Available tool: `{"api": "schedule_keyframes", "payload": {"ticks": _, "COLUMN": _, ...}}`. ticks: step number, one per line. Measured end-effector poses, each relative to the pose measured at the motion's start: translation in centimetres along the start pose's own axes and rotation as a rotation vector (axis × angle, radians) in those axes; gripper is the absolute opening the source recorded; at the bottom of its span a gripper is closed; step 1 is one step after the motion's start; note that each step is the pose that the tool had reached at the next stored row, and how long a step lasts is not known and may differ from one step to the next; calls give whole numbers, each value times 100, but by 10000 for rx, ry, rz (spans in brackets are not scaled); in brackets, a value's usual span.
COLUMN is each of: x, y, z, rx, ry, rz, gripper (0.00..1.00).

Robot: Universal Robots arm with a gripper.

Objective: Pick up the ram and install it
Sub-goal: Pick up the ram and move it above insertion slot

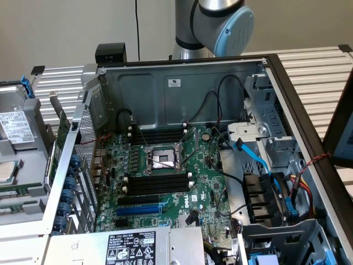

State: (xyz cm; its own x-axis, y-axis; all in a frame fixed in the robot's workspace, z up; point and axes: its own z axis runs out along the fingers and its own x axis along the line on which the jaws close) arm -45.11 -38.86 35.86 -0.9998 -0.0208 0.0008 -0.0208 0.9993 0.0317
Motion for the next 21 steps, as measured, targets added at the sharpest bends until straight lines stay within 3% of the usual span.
{"api": "schedule_keyframes", "payload": {"ticks": 14, "x": 0, "y": -1, "z": 17, "rx": 2, "ry": 81, "rz": -2555, "gripper": 11}}
{"api": "schedule_keyframes", "payload": {"ticks": 21, "x": -1, "y": -1, "z": 29, "rx": 18, "ry": 23, "rz": -3828, "gripper": 11}}
